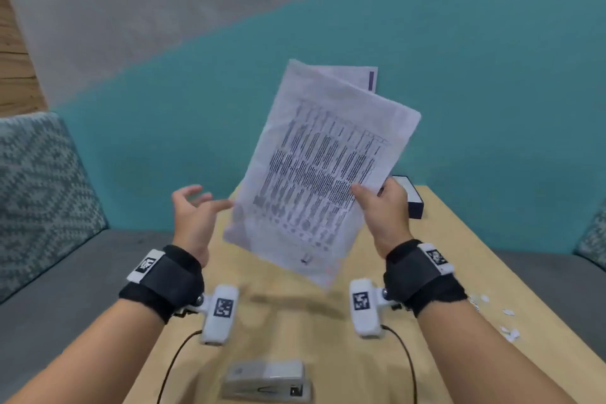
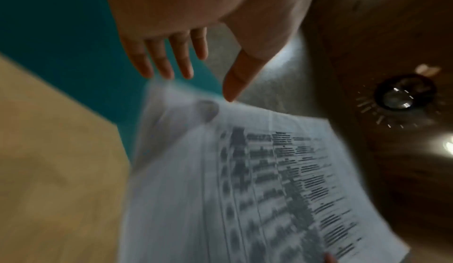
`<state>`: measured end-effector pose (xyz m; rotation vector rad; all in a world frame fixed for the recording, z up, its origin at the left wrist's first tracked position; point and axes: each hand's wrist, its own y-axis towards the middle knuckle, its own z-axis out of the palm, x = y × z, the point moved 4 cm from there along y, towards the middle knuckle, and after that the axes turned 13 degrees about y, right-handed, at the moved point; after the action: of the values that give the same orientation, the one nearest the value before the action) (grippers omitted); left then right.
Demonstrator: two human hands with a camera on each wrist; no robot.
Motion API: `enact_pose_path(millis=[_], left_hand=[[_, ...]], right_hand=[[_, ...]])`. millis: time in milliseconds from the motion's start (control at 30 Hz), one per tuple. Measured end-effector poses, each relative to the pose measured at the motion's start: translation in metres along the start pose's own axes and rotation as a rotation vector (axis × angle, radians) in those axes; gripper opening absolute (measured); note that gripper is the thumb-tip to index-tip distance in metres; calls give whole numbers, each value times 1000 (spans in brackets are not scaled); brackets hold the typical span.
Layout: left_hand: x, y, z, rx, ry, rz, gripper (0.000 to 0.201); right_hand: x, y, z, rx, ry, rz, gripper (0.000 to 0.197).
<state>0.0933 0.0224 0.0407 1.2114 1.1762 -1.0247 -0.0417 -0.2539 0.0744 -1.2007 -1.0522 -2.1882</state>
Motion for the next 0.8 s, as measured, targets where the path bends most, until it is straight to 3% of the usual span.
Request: enact_pose_path(millis=[67,133,200,233,333,500,633,800], left_hand=[[-16,5,-3,42,83,131,71],[-27,4,6,260,145,138,77],[-31,-3,18,465,179,105,62],[-31,-7,22,483,185,110,49],[-36,-22,30,366,148,190,28],[-37,-33,41,271,65,266,37],[-30,-33,45,288,49,198,41],[-22,-33,48,344,73,137,41]], right_hand=[[9,3,0,148,-118,-12,21],[12,2,5,254,-168,24,26],[9,1,9,304,-192,52,29],[7,0,10,308,-206,60,29],[2,-6,11,264,-226,37,32],[-1,-17,18,114,-220,-44,26],[-11,-18,15,-22,-102,72,30],[-24,-19,18,-47,-52,215,34]])
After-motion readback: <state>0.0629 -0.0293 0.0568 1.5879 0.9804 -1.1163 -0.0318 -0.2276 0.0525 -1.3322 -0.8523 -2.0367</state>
